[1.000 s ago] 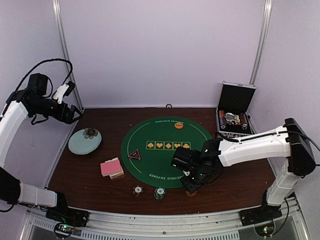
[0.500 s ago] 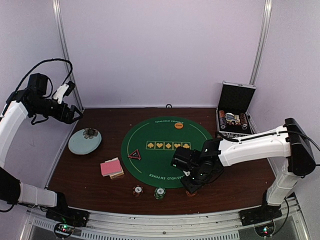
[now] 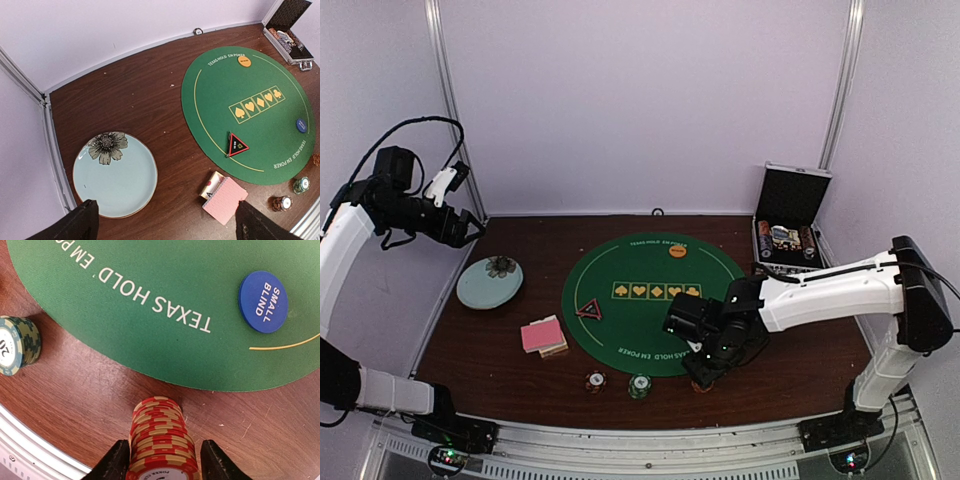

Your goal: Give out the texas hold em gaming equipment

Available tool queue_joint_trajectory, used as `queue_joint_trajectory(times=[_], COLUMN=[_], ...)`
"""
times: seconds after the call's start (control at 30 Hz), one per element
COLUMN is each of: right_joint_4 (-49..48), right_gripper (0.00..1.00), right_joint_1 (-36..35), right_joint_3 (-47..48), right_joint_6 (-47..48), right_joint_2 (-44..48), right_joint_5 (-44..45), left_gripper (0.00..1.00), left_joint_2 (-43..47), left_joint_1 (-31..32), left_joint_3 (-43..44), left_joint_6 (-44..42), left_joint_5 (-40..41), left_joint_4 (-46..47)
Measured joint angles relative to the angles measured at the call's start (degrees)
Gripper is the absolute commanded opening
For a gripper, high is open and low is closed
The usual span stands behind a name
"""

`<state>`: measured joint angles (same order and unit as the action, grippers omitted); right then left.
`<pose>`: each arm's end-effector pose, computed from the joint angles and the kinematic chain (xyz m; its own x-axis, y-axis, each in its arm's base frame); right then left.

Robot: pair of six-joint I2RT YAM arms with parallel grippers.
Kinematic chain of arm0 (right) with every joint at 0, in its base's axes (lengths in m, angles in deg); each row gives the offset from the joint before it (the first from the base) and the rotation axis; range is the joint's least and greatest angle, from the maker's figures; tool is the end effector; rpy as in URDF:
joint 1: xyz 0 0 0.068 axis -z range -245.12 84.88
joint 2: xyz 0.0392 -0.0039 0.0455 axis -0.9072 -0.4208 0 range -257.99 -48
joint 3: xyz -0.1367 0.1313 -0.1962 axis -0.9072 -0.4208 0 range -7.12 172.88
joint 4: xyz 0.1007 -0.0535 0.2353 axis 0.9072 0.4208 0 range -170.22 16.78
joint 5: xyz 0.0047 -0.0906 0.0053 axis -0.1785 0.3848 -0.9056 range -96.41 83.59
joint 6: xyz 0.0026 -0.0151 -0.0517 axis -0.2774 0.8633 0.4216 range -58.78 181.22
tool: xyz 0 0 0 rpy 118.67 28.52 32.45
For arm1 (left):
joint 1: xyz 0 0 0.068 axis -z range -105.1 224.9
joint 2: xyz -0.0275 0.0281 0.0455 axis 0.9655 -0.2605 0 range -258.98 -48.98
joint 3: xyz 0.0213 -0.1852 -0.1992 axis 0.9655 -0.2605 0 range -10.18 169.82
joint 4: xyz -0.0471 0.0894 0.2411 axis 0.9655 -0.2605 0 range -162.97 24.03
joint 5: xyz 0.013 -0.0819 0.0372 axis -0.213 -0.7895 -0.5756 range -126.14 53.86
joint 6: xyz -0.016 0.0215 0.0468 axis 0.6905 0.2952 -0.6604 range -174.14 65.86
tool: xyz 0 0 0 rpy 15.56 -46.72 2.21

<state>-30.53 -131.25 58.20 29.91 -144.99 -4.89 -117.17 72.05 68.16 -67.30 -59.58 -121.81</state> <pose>0.1256 0.2819 0.1897 -0.8160 -0.5604 -0.1419 -0.5718 0.8185 0.0557 0.2274 -0.0029 0.3845 -0.6430 0.1772 -0.7451 0.3885 0.9139 -0.1180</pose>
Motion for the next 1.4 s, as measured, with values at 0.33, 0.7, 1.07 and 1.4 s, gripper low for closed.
queue_joint_trajectory(times=[0.33, 0.7, 1.07, 1.4], right_joint_4=[0.28, 0.26, 0.22, 0.17], right_gripper=[0.51, 0.5, 0.5, 0.38], right_joint_1=[0.0, 0.0, 0.11, 0.5], right_joint_3=[0.02, 0.02, 0.02, 0.02], right_joint_6=[-0.04, 0.0, 0.07, 0.44], right_joint_2=[1.27, 1.25, 1.18, 1.14], right_joint_5=[-0.09, -0.2, -0.68, -1.07], left_gripper=[0.98, 0.98, 0.97, 0.98], left_joint_2=[0.04, 0.07, 0.07, 0.07], left_joint_1=[0.0, 0.0, 0.0, 0.0], left_joint_3=[0.0, 0.0, 0.0, 0.0], left_joint_6=[0.0, -0.37, -0.48, -0.48], left_joint_5=[-0.42, -0.42, -0.42, -0.42], left_joint_4=[0.0, 0.02, 0.02, 0.02])
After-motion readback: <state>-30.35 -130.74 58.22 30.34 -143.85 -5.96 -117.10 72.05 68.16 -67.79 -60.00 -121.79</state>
